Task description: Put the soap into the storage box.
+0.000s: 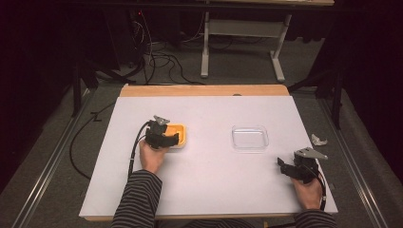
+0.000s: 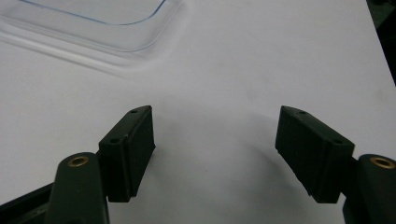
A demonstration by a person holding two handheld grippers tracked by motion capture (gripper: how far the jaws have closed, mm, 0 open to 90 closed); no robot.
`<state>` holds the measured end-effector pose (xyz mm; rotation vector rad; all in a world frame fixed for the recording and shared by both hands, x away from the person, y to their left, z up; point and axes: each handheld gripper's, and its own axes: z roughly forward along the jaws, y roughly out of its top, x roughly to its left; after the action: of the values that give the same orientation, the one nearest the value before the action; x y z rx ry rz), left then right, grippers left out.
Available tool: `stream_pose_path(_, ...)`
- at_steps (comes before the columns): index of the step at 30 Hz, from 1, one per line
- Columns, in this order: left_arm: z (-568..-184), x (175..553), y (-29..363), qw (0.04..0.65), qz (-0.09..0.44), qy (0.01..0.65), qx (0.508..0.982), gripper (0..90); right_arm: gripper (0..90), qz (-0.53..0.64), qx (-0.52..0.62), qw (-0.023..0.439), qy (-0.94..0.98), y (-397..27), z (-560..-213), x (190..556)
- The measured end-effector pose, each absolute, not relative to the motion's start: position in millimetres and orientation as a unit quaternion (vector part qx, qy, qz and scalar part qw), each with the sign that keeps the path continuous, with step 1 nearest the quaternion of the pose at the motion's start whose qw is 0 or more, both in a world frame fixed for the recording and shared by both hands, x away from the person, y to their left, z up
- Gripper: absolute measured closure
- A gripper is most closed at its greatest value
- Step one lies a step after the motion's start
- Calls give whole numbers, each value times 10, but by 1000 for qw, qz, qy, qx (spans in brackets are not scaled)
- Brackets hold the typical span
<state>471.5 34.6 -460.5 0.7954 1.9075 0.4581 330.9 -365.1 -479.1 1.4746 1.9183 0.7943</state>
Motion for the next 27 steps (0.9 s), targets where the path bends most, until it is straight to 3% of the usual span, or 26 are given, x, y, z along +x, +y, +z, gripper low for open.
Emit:
stream_pose_path(15, -4496, 4683, 388, 504, 183, 785, 310, 194, 285, 298, 555, 292, 720, -3654, -4791, 3312)
stream_pose_path(27, -4340, 4591, 479, 523, 172, 776, 307, 207, 285, 299, 558, 289, 718, -3660, -4791, 3315)
